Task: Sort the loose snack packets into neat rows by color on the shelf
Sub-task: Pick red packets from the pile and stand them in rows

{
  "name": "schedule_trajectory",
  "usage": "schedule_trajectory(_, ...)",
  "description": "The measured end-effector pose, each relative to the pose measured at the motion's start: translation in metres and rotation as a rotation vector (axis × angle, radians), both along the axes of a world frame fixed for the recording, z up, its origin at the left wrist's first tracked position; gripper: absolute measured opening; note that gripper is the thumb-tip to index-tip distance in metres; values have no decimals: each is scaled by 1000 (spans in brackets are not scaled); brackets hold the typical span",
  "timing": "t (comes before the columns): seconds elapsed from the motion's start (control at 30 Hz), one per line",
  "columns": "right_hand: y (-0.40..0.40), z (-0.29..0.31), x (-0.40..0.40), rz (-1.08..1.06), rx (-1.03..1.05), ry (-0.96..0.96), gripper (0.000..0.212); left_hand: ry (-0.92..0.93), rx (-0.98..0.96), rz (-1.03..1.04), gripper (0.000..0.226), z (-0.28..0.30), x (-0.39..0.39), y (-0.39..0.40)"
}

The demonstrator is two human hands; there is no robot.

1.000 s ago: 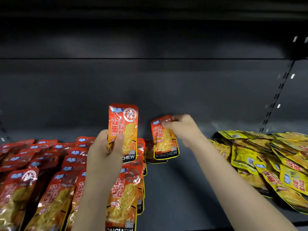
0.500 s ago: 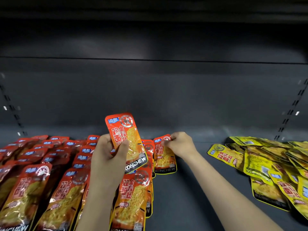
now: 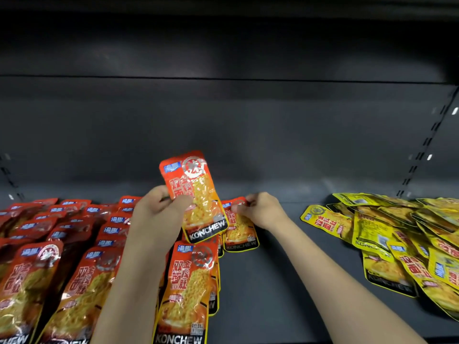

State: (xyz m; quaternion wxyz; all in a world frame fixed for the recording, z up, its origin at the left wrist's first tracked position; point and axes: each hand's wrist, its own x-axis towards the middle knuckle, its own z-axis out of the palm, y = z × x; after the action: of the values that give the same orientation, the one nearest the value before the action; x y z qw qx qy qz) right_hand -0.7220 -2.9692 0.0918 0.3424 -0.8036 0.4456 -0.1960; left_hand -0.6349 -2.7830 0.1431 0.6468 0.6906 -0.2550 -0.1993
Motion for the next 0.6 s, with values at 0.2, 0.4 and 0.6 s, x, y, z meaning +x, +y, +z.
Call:
schedule_trajectory(0.2,-8,14,-16,-93,-24,-62,23,-148,192,-256,6,19,3,-27)
schedule_trajectory(0.4,-12,37,-53,-128,-54,-175,19,-315,395,-304,9,2,-8,-72)
schedule_trajectory(0.6,-10,40,-96,-130,-49,-149,16,-680,757,-178,25,-16,-25,-86)
